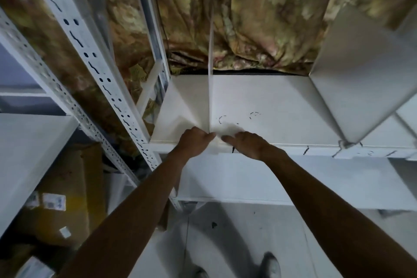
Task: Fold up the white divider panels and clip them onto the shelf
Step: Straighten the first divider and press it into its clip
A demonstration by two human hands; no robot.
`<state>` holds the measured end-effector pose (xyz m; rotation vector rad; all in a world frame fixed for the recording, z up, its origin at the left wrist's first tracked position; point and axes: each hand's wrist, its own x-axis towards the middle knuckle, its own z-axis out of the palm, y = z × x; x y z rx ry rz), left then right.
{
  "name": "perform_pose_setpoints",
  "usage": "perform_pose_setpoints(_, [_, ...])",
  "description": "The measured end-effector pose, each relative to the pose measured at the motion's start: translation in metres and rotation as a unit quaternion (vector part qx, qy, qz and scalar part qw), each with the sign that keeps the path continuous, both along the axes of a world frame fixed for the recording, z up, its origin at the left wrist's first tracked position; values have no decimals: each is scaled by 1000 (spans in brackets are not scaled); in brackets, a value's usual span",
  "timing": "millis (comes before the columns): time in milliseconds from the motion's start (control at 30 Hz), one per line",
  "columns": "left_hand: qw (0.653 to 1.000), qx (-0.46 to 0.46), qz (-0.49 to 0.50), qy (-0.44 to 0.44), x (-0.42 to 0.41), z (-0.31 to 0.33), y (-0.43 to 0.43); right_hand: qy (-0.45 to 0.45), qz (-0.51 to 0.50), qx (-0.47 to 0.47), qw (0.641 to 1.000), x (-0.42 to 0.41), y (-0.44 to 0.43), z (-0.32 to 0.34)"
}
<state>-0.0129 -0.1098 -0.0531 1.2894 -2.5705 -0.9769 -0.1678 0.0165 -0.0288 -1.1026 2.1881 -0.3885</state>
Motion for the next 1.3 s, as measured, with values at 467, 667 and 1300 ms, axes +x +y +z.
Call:
perform_pose_setpoints(467, [999,-24,-48,-4,15,-1,-2,-62,-25,-122,990,52,-71,138])
perform_pose_setpoints(667, [987,-127,-100,-18,11,-8,-5,-94,-1,-80,992,49,-72,144])
perform_pose_setpoints(1300, [978,-166,-117,55,9,-23,-6,-125,6,-83,989,37,-73,140])
